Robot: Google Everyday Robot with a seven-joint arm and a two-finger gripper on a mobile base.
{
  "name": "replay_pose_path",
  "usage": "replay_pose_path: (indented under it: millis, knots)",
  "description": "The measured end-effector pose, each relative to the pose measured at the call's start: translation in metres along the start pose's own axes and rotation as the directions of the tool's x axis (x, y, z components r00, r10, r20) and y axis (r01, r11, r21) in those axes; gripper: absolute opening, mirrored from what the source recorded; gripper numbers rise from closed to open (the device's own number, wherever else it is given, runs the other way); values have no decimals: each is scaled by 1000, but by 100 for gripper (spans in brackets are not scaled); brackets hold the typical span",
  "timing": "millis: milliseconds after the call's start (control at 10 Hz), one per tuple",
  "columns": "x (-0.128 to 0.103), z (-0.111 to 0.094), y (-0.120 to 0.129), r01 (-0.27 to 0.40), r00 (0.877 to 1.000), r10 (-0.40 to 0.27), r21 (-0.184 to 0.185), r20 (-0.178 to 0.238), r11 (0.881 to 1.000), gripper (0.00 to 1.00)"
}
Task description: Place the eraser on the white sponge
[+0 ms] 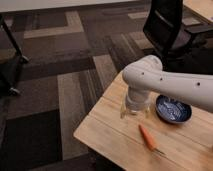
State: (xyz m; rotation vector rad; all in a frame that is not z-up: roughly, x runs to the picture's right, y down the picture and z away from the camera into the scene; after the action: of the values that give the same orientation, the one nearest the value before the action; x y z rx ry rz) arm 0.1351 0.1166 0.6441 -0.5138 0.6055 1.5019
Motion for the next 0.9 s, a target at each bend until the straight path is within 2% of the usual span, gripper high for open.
replay_pose_path:
  millis: [200, 300, 400, 500, 600, 700, 800, 900]
  knots:
    - [1, 1, -1, -4, 1000, 4, 3, -6, 1000, 65]
    - [8, 6, -24, -50, 998, 51, 36, -20, 998, 65]
    - [22, 11, -65, -124, 991, 128, 75, -39, 989, 65]
    - [28, 12, -84, -148, 988, 152, 85, -43, 985, 65]
    - [37, 15, -127, -179, 982, 183, 85, -52, 980, 65]
    - [42, 20, -159, -198, 977, 203, 85, -61, 977, 65]
    - [51, 23, -198, -200, 974, 208, 82, -90, 976, 65]
    - [50, 21, -218, -165, 980, 173, 77, -101, 983, 65]
